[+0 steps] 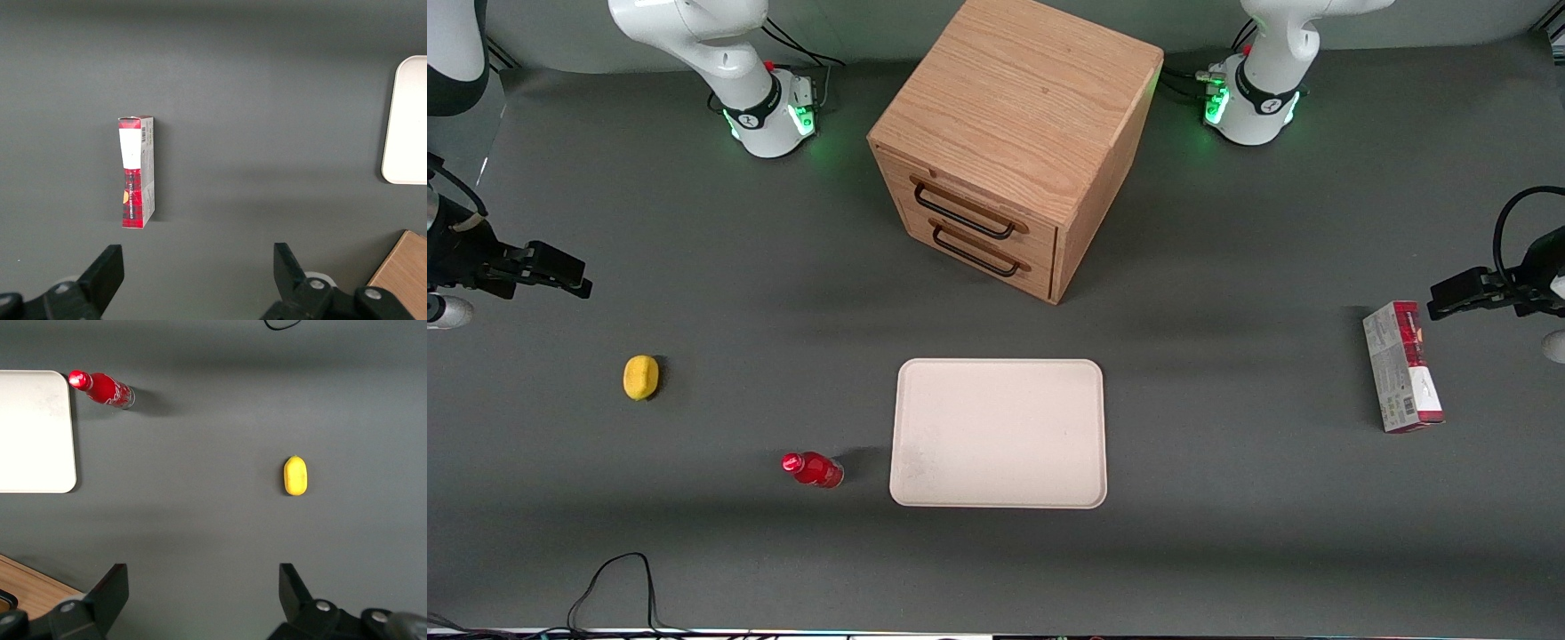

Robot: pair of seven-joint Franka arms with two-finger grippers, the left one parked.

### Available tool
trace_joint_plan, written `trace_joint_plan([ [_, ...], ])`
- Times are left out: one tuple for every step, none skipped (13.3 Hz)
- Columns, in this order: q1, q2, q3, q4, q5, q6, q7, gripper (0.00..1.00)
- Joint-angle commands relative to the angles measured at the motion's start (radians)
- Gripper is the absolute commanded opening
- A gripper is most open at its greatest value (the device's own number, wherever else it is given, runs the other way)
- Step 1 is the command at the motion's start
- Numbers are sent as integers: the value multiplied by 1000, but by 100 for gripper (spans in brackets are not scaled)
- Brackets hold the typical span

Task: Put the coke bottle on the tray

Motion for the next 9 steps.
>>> trace_joint_plan([
  [12, -6, -5, 3, -16, -11, 13, 100],
  [12, -6, -5, 4, -16, -15, 11, 100],
  [12, -4, -5, 6, -16, -15, 11, 100],
  [14, -4, -3, 6, -16, -15, 11, 100],
  [12, -4, -3, 6, -15, -15, 7, 100],
  [14, -3, -2, 6, -12, -15, 13, 100],
  [18, 6, 7, 7, -9, -15, 16, 100],
  [50, 20, 21, 16, -9, -14, 17, 100],
  [93, 60, 21, 64, -9, -14, 46, 100],
])
